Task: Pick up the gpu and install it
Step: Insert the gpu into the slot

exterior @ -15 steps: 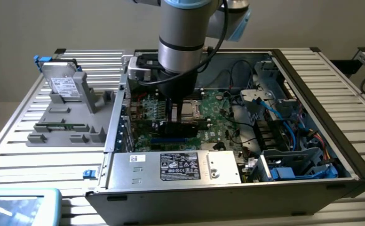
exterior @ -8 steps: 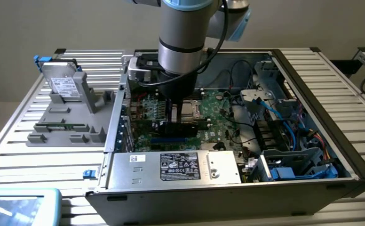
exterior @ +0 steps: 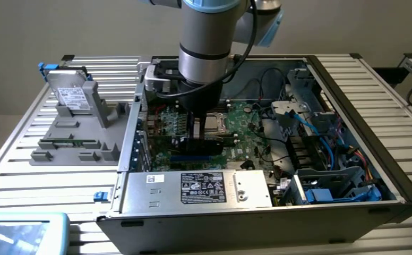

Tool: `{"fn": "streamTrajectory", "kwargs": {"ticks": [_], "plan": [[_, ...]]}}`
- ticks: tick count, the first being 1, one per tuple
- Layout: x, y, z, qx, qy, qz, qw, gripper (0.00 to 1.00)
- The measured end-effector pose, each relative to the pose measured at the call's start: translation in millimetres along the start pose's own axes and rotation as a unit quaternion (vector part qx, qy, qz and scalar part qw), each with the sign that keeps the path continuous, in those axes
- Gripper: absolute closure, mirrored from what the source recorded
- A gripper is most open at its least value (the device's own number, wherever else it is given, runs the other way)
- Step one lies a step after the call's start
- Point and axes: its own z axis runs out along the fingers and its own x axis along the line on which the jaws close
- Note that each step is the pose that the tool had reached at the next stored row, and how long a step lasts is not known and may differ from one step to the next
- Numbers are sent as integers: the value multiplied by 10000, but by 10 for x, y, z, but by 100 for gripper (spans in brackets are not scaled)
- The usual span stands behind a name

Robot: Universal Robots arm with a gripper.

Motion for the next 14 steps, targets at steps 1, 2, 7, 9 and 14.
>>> {"fn": "streamTrajectory", "kwargs": {"ticks": [1, 2, 7, 9, 14], "plan": [[-2, -1, 6, 1, 16, 1, 10000, 72], [-4, -1, 9, 1, 27, 2, 10000, 72], [-15, 0, 10, 2, 29, 3, 10000, 72], [-17, 0, 10, 2, 29, 3, 10000, 72], [-18, 0, 15, 2, 42, 4, 10000, 72]]}}
